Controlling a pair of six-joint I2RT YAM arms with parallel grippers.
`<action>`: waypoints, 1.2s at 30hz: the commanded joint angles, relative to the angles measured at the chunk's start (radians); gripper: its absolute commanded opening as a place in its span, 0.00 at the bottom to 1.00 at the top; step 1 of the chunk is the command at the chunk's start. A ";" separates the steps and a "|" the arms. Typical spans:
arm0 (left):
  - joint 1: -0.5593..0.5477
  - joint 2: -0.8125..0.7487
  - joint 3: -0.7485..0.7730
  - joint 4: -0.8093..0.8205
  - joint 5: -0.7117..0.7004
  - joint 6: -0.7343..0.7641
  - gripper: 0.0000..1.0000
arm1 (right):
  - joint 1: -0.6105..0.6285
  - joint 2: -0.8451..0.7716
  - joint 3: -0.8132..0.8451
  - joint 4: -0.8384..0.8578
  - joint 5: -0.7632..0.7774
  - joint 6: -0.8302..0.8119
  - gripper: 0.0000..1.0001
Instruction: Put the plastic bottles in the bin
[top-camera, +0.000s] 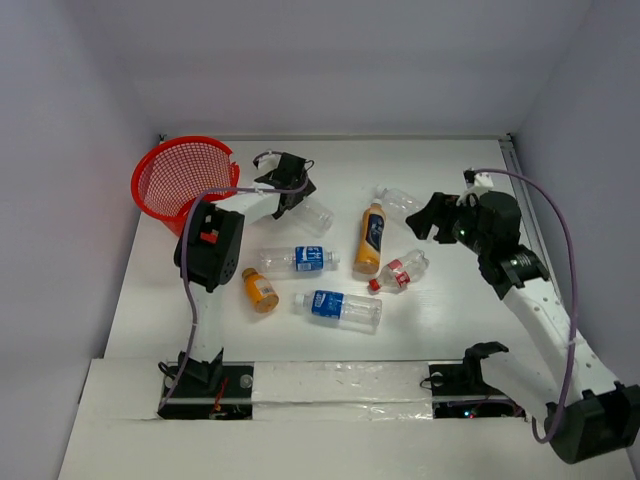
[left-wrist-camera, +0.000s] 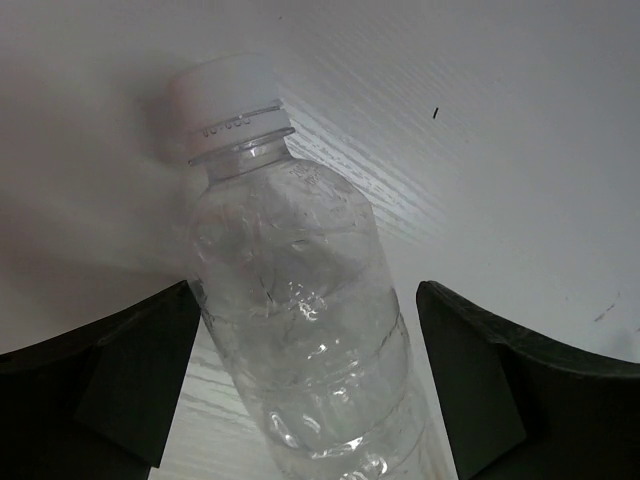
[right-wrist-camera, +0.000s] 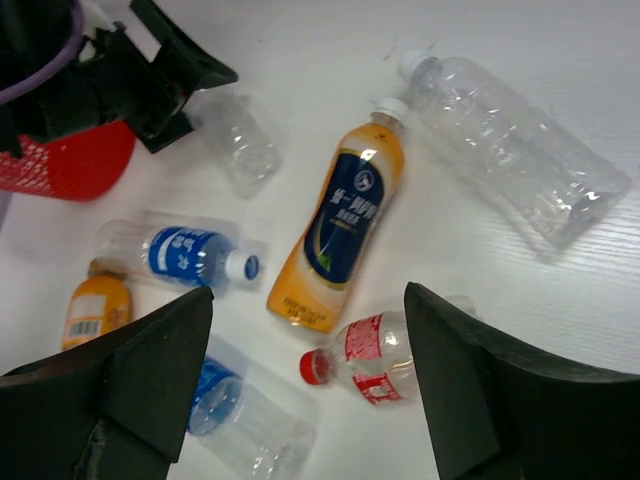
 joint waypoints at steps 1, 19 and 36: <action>0.004 0.013 0.068 -0.019 -0.019 0.012 0.86 | 0.012 0.077 0.091 0.039 0.146 -0.044 0.83; 0.004 -0.024 0.089 0.088 0.026 0.169 0.57 | 0.023 0.785 0.626 -0.259 0.355 -0.257 0.94; -0.027 -0.385 0.216 0.133 0.161 0.288 0.54 | 0.053 1.192 1.006 -0.501 0.361 -0.429 1.00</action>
